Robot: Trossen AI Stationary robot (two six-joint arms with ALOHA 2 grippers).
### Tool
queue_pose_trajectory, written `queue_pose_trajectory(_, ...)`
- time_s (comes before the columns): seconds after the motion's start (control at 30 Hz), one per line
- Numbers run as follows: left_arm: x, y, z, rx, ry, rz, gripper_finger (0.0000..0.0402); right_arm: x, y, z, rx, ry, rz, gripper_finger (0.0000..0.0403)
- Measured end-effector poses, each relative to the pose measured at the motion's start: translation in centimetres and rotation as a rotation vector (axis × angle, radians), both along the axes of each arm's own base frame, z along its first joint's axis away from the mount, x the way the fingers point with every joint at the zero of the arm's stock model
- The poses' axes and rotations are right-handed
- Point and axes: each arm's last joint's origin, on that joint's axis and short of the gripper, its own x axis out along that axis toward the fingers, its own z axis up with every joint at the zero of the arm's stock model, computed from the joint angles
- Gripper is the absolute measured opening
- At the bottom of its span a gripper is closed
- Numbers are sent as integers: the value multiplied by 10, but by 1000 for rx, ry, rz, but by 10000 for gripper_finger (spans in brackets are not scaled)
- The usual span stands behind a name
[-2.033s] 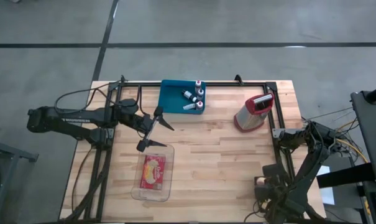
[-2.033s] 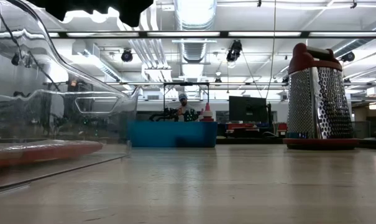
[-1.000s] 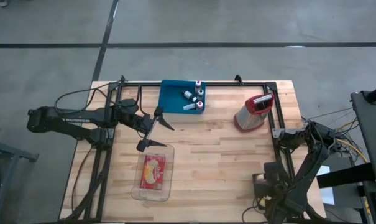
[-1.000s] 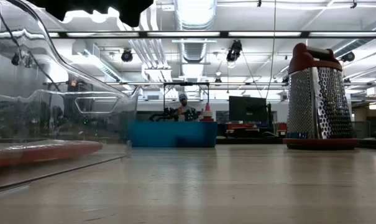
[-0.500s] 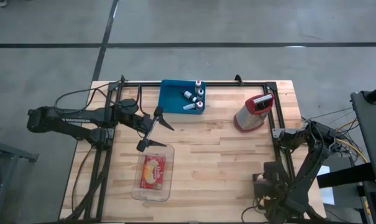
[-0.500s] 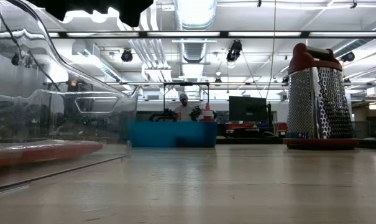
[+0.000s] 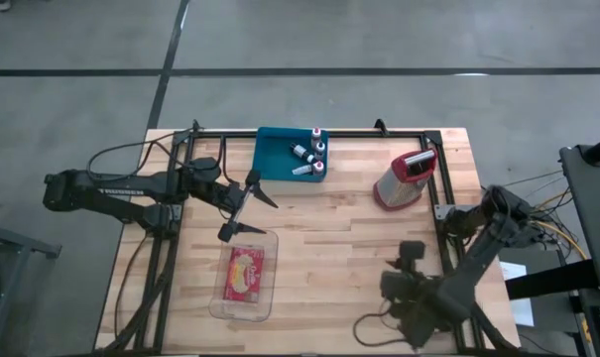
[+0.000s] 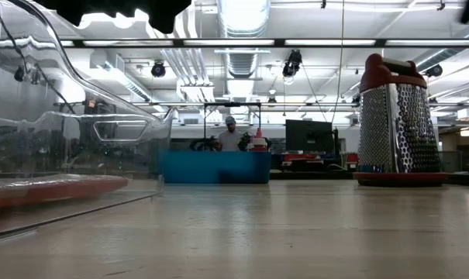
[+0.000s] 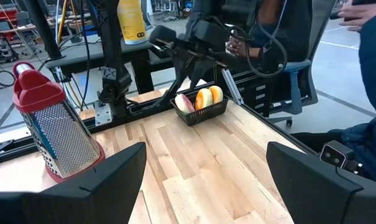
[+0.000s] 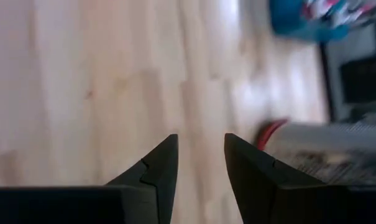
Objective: Pick & Place Food Item
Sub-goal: Return to home position
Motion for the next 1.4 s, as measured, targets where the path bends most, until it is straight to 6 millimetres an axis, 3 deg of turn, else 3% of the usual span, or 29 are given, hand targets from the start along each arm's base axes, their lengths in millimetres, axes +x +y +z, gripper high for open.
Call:
queue_pose_trajectory(0.23, 0, 0, 0, 0, 0, 0, 339, 43, -26, 11, -117, -227, 41, 123)
queue_pose_trajectory(0.4, 0, 0, 0, 0, 0, 0, 339, 86, -43, 22, -20, -346, 69, 117)
queue_pose_trajectory(0.53, 0, 0, 0, 0, 1, 0, 339, 119, -62, 28, 106, -364, 212, 111)
queue_pose_trajectory(0.73, 0, 0, 0, 0, 0, 0, 339, 162, -93, 31, 283, -550, 447, 101)
queue_pose_trajectory(0.9, 0, 0, 0, 0, 0, 0, 339, 174, -122, 20, 251, -565, 566, 95)
queue_pose_trajectory(1.1, 0, 0, 0, 0, 0, 0, 339, 185, -149, 8, 158, -771, 603, 100)
queue_pose_trajectory(1.3, 0, 0, 0, 0, 0, 0, 339, 177, -165, -15, 183, -919, 927, 95)
queue_pose_trajectory(1.4, 0, 0, 0, 0, 0, 0, 339, 173, -182, -28, 212, -931, 921, 90)
